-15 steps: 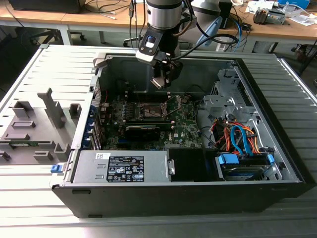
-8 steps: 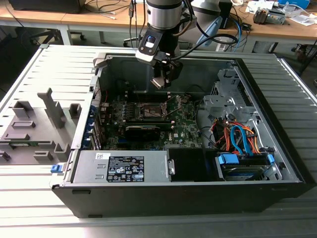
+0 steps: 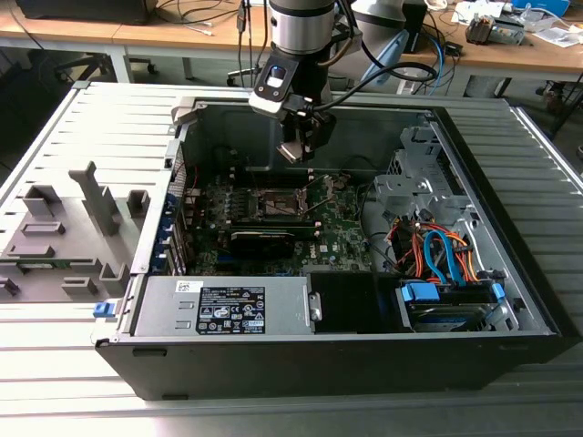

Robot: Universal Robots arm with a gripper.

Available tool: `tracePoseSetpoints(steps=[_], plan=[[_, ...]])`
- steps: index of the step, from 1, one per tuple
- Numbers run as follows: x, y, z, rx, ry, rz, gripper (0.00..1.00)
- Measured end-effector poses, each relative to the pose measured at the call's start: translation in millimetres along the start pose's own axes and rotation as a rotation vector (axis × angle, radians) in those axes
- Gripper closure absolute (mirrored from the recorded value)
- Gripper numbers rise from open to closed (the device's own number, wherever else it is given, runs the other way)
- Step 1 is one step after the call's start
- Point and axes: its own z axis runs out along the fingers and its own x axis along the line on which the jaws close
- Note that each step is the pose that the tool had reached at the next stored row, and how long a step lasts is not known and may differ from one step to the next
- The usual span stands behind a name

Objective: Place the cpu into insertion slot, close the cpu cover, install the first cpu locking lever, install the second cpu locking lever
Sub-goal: 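Place the cpu into insertion slot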

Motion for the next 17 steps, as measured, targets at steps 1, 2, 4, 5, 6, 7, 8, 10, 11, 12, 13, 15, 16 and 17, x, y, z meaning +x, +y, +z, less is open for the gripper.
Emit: tracePoseSetpoints(steps=[1, 2, 4, 5, 6, 7, 8, 10, 11, 12, 13, 15, 16, 17], plan=[[0.0, 0.0, 0.0, 0.0000, 0.0000, 0.001, 0.46], [0.0, 0.0, 0.0, 0.0000, -0.0002, 0.002, 0.46], [0.0, 0.0, 0.0, -0.0001, -0.0004, 0.004, 0.46], [0.0, 0.0, 0.0, -0.0001, -0.0004, 0.005, 0.46], [0.0, 0.0, 0.0, -0.0001, -0.0006, 0.006, 0.46], [0.0, 0.0, 0.0, -0.0001, -0.0006, 0.007, 0.46], [0.0, 0.0, 0.0, -0.0001, -0.0007, 0.008, 0.46], [0.0, 0.0, 0.0, -0.0002, -0.0008, 0.010, 0.46], [0.0, 0.0, 0.0, -0.0002, -0.0009, 0.010, 0.46], [0.0, 0.0, 0.0, -0.0002, -0.0010, 0.011, 0.46], [0.0, 0.0, 0.0, -0.0003, -0.0010, 0.012, 0.46], [0.0, 0.0, 0.0, -0.0003, -0.0012, 0.014, 0.46], [0.0, 0.0, 0.0, -0.0003, -0.0013, 0.015, 0.46], [0.0, 0.0, 0.0, -0.0003, -0.0013, 0.016, 0.46]])
